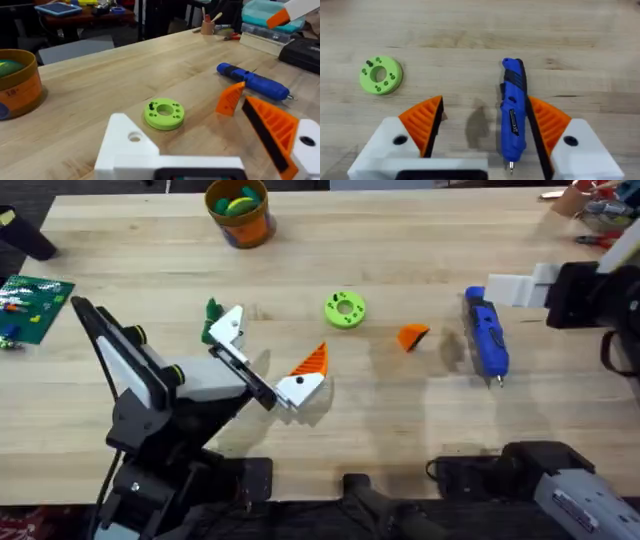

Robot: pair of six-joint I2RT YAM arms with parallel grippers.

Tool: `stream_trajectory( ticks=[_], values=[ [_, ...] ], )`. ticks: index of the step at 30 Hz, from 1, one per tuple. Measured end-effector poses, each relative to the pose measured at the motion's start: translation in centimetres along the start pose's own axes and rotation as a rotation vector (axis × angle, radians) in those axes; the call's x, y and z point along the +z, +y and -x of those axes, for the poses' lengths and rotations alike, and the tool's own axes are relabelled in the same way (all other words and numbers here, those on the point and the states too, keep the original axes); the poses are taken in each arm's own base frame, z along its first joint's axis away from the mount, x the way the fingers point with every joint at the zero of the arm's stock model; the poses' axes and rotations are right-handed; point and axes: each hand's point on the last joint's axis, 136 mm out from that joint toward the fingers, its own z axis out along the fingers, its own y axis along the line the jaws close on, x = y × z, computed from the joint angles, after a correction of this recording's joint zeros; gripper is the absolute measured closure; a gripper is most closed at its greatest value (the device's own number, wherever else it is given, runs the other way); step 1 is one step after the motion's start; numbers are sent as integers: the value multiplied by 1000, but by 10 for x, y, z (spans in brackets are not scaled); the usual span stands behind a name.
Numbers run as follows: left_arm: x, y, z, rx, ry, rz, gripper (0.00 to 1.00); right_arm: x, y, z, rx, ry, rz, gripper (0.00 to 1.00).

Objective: Pick up the gripper from the table and insert it into the empty holder that is missing its gripper. Then pick up a screw, insert it into the mounting hole, and use the screwdriver to tighten it. Finally, clean up the table by picking up the vegetable and placing it into the bucket.

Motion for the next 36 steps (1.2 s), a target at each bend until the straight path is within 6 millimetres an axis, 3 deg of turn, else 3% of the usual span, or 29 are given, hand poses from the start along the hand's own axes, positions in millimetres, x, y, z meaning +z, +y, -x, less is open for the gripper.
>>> stream_trajectory(
  ticks=[18, 26, 36],
  values=[
    [0, 0, 0, 0, 0, 0, 11, 0, 5, 5, -1, -20, 30, 47],
    [0, 0, 0, 0, 0, 0, 11, 1, 26, 3, -3, -3, 147, 47],
    [0, 0, 0, 0, 0, 0, 11, 29, 64, -23, -104, 181, 261, 47]
  ],
)
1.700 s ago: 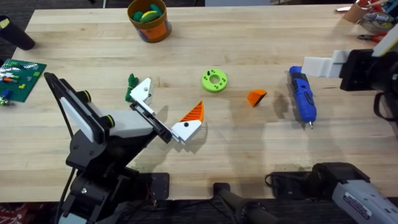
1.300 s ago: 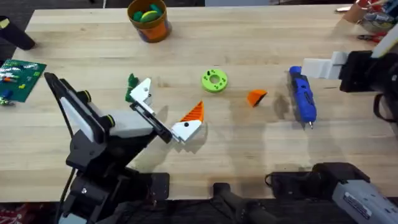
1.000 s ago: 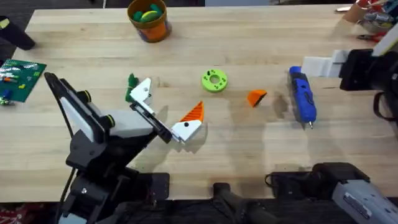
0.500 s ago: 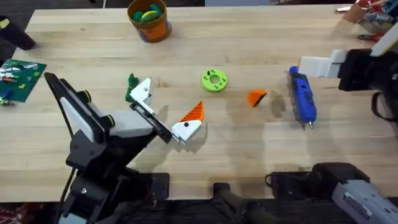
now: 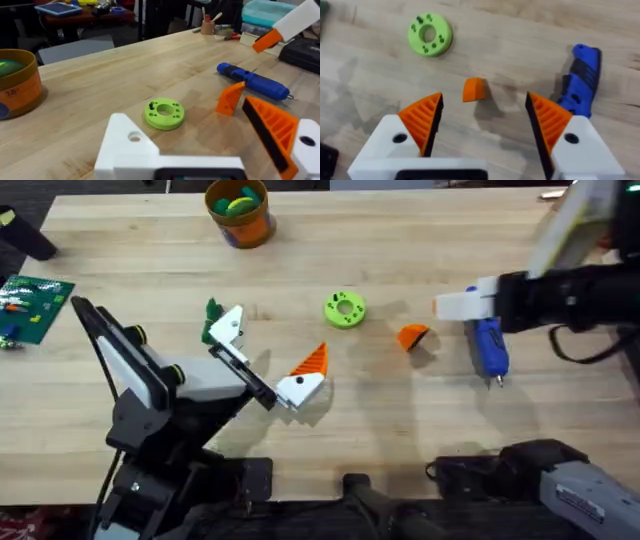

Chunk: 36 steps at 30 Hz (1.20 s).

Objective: Pick up the gripper from the table and insert it into the empty holder that is missing its gripper. Then pick up a screw, insert it into the mounting hole, and use the screwdriver to tighten it. Finally, clean up the table by picking up the vegetable and placing it into the bucket.

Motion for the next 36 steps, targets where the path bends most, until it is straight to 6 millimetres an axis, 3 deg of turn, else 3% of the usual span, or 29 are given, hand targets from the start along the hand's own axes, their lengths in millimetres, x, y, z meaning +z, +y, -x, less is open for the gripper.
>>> stream_trajectory(
  ticks=[11, 20, 32, 34, 36],
  values=[
    [0, 0, 0, 0, 0, 0, 11, 39, 18, -24, -117, 197, 6, 47],
    [0, 0, 0, 0, 0, 0, 11, 70, 21, -43, -138, 341, 7, 47],
    [0, 0, 0, 0, 0, 0, 11, 87, 21, -47, -189, 374, -27, 48],
    [0, 0, 0, 0, 0, 0, 11, 87, 20, -46, -196, 372, -31, 88],
    [0, 0, 0, 0, 0, 0, 11, 87, 20, -46, -196, 371, -34, 193]
  ],
)
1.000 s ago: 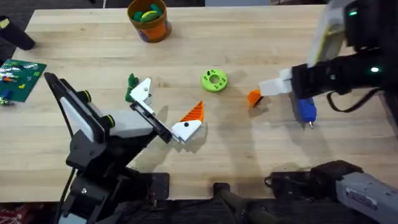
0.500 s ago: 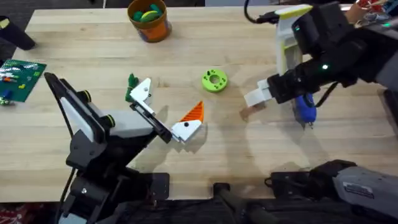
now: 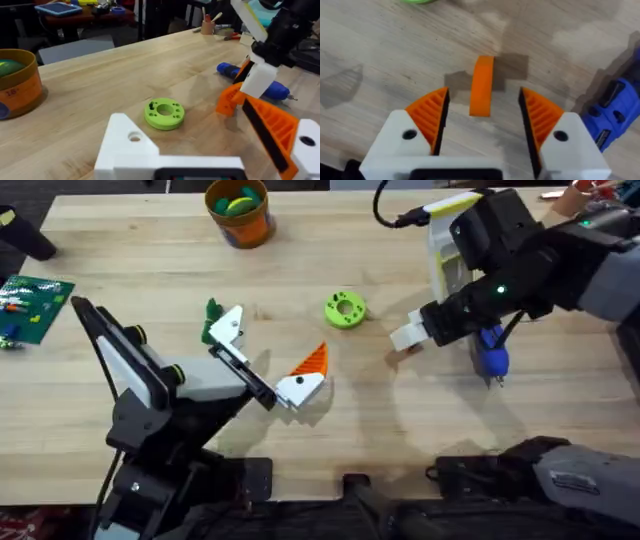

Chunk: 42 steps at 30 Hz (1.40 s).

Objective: Pick up the gripper from the table and insert it into the empty holder that is missing its gripper. Then pick up a screw, insert it into the mounting hole, and use the screwdriver to tighten it. Finally, clean up the table by picking up the vegetable and placing it into the bucket.

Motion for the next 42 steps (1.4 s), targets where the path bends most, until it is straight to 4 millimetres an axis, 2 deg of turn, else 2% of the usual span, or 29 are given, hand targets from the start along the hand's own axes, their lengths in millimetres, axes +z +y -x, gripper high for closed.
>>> stream_trajectory(
  ticks=[1, 7, 8, 19, 21, 25, 29, 36, 42],
  values=[
    [0, 0, 0, 0, 0, 0, 11, 0, 0, 0, -5, 0, 0, 264],
    [0, 0, 0, 0, 0, 0, 11, 0, -1, 1, -10, -4, -4, 930],
    [0, 0, 0, 0, 0, 0, 11, -1, -1, 2, -9, -6, -5, 974],
    [0, 0, 0, 0, 0, 0, 11, -4, 4, 4, -9, -11, 21, 981],
    [0, 0, 0, 0, 0, 0, 11, -11, 9, 12, -8, -30, 53, 981],
    [0, 0, 0, 0, 0, -1, 11, -35, 24, 39, 6, -111, 134, 981],
    [0, -1, 0, 0, 1, -9, 11, -57, 46, 59, 7, -177, 258, 981],
    [-1, -18, -1, 0, 6, -104, 11, -73, 74, 63, 53, -186, 472, 981],
    [-4, -36, -2, -1, 14, -210, 11, -96, 93, 68, 46, -224, 687, 981]
  ],
)
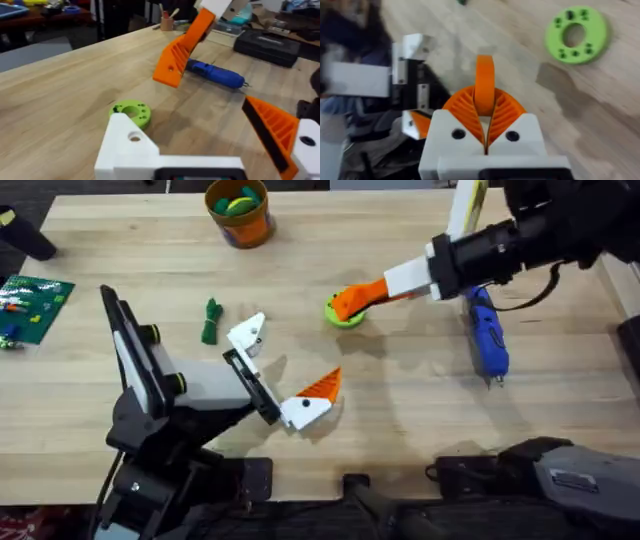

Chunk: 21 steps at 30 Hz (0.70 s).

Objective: Pick up the gripper from the table and insert it into the empty holder that is missing its gripper. Then pick up a screw, insert it into the mounting hole, and use the screwdriver to tighten it. Finally, clean up the table by picking up the vegetable and placing it into the bucket.

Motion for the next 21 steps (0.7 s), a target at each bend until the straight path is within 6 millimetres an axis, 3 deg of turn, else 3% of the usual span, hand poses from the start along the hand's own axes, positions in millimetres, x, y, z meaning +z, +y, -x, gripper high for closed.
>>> stream_trajectory(
  ticks=[8, 15, 21],
  values=[
    [0, -12, -2, -2, 7, -71, 11, 8, 29, -6, -52, 10, 269, 981],
    [-1, -18, -2, -4, 11, -104, 11, 31, 24, -28, 3, 42, 475, 982],
    [-1, -18, -2, -4, 12, -107, 11, 39, 19, -32, 64, 72, 536, 982]
  ],
)
